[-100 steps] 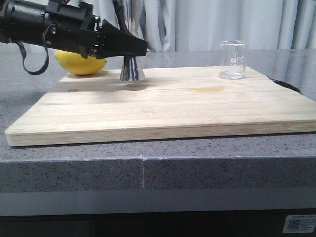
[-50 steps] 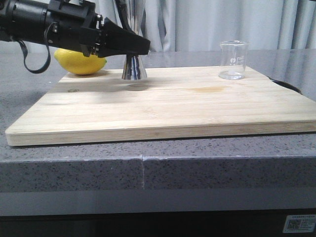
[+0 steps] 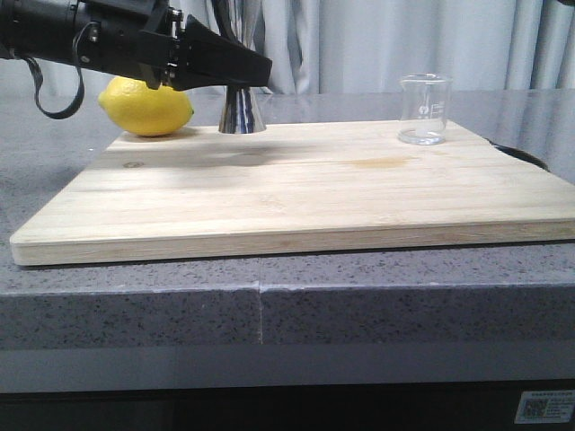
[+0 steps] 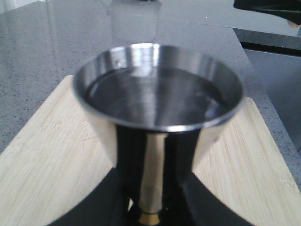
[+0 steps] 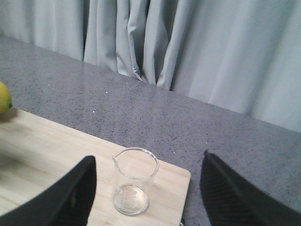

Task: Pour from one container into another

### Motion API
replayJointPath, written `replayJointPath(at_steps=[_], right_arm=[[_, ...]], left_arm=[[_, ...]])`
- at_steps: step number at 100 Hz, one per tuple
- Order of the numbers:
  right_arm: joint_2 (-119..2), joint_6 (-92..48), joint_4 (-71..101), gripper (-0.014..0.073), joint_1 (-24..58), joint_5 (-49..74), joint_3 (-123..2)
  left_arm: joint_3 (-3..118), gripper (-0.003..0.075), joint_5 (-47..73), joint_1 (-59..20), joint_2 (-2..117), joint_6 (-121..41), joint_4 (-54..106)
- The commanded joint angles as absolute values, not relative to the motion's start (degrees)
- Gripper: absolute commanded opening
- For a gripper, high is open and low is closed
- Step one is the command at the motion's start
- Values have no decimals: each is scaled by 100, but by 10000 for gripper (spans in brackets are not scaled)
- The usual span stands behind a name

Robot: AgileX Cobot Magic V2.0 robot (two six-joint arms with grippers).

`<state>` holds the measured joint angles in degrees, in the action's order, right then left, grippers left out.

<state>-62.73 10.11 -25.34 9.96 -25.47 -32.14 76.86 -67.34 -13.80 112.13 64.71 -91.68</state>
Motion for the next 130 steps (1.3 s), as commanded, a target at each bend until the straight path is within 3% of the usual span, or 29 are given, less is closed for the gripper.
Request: replayJointPath(at_steps=[1, 64, 130], right_arm=[[-6146, 999, -2494, 428, 989, -2889, -3333], [-6146, 999, -2494, 428, 989, -2864, -3333], [-6146, 999, -2494, 428, 989, -2864, -3333]], left_arm=[[7814, 83, -7796, -1317, 10773, 6578, -8841], [7103, 83, -7796, -837, 9977, 6561, -9020], [6575, 83, -7719, -905, 9855, 5930, -8708]])
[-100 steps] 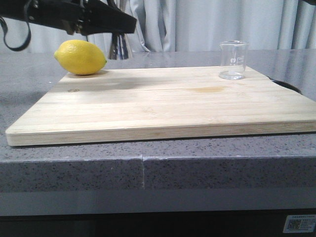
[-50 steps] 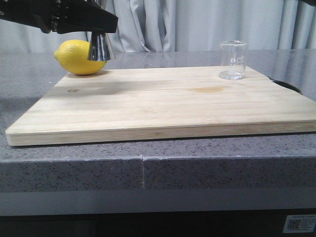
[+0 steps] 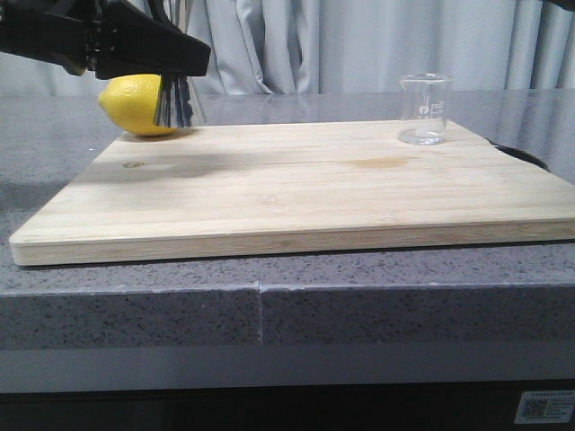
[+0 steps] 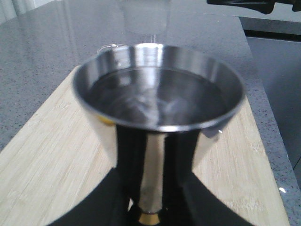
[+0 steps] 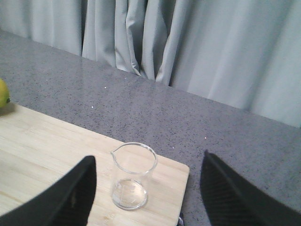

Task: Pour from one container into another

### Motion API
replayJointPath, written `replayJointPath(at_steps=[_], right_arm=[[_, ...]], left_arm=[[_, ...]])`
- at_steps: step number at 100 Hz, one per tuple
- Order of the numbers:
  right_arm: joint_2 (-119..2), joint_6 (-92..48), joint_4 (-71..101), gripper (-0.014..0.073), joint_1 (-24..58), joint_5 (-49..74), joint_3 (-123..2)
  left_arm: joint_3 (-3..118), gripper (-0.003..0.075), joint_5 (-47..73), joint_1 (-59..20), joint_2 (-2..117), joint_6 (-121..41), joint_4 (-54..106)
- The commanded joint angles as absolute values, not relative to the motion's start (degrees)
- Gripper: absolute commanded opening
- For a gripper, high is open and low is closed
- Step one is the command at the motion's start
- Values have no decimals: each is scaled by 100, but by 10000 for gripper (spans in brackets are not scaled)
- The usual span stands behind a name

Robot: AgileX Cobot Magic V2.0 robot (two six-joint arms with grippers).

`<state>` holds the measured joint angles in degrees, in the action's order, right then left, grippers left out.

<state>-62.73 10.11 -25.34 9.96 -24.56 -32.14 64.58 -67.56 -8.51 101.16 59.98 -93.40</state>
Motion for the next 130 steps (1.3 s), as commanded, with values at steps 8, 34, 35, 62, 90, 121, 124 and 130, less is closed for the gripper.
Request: replayJointPath(at_steps=[8, 34, 35, 62, 90, 121, 124, 130], right_arm=[[-6146, 999, -2494, 428, 989, -2864, -3333], [-6146, 999, -2494, 428, 989, -2864, -3333], [-6146, 999, -2494, 428, 989, -2864, -3333], [-6146, 999, -2494, 428, 989, -2864, -3333], [-6146, 999, -2494, 428, 989, -2864, -3333], [-6146, 999, -2494, 428, 989, -2864, -3333], [-6146, 999, -2494, 428, 989, -2864, -3333], [-6146, 999, -2494, 428, 989, -2864, -3333]], left_arm=[[6575, 83, -7571, -1004, 9856, 5894, -8708], [6575, 83, -7225, -1181, 9950, 5787, -8395], [6575, 83, -7224, -1181, 9976, 5787, -8375], [6575, 83, -7341, -1181, 10404, 5765, -8227], [6575, 83, -7168, -1181, 10432, 5561, -8174], [6575, 83, -7099, -1181, 10432, 5498, -8150], [6575, 83, -7083, -1181, 10432, 5498, -8140], [6575, 83, -7029, -1181, 10432, 5493, -8130]])
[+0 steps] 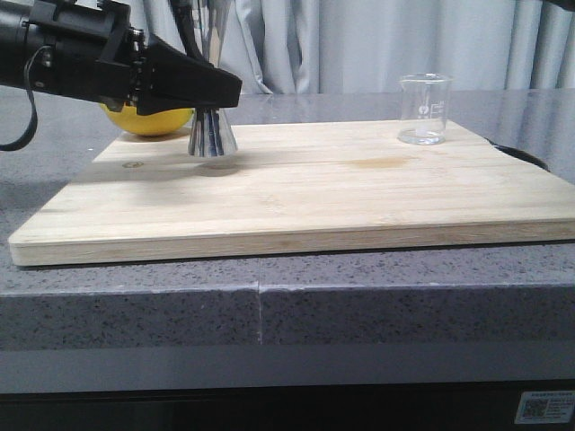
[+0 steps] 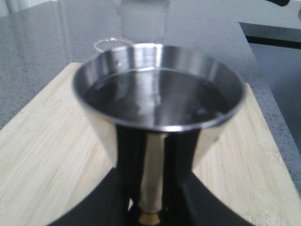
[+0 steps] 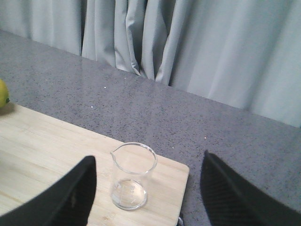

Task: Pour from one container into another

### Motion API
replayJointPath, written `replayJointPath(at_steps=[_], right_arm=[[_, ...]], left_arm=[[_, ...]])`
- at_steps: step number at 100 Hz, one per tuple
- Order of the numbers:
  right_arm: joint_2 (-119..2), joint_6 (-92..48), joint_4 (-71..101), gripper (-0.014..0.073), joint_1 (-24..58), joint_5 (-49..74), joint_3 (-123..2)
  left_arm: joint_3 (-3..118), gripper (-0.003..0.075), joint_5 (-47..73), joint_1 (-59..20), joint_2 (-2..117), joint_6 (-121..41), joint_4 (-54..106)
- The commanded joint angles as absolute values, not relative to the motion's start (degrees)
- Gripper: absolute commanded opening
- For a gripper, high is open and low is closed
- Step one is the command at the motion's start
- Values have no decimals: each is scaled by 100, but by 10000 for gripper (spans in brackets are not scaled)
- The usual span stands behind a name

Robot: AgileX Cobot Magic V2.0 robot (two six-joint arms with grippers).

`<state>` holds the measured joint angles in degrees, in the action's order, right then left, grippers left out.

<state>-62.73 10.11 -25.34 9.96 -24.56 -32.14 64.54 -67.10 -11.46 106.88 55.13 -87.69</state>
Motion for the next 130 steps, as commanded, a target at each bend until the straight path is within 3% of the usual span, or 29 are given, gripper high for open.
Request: replayJointPath(at_steps=[1, 130], right_arm=[[-6146, 999, -2494, 428, 989, -2864, -3333], [-6146, 999, -2494, 428, 989, -2864, -3333]], left_arm=[[6575, 83, -7028, -1181, 10432, 5493, -8130], [6575, 83, -6723, -1181, 10442, 5480, -8016]])
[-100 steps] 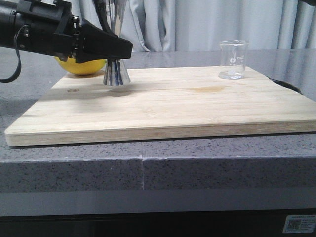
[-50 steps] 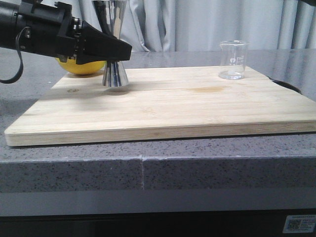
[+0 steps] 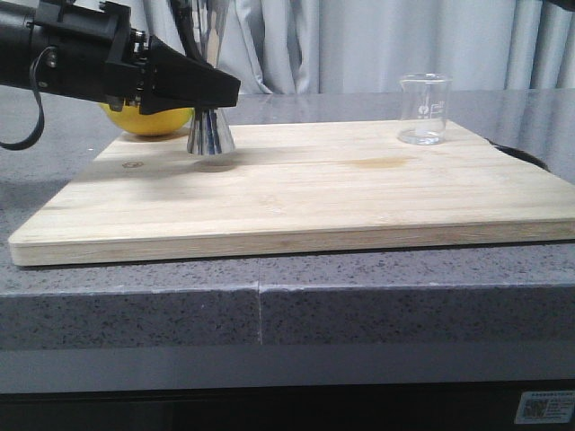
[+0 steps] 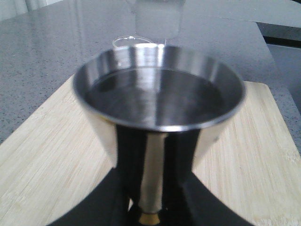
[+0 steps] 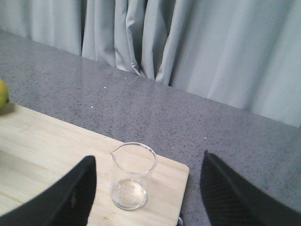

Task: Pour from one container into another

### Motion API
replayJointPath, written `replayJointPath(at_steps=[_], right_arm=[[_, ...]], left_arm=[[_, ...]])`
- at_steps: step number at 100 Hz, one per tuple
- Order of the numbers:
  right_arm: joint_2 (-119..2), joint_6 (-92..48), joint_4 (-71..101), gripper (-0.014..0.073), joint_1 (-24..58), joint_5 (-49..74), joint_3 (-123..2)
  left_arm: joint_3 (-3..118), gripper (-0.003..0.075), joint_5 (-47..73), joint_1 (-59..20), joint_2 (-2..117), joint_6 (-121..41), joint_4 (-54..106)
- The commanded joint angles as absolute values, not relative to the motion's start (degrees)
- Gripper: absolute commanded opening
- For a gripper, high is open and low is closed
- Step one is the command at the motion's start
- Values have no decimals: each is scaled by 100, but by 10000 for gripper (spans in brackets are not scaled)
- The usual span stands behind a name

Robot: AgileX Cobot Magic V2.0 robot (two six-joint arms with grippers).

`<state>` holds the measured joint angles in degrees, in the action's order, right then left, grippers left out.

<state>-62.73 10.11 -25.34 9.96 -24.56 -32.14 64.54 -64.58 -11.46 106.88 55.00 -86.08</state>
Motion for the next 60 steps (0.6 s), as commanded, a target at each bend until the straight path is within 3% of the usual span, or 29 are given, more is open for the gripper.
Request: replayJointPath(at_steps=[1, 60], right_arm=[[-6146, 999, -2494, 428, 989, -2864, -3333], [-6146, 999, -2494, 428, 989, -2864, -3333]], left_arm=[[6575, 83, -6723, -1181, 10442, 5480, -8016], [6575, 83, -7071, -1181, 10749, 5480, -8016]])
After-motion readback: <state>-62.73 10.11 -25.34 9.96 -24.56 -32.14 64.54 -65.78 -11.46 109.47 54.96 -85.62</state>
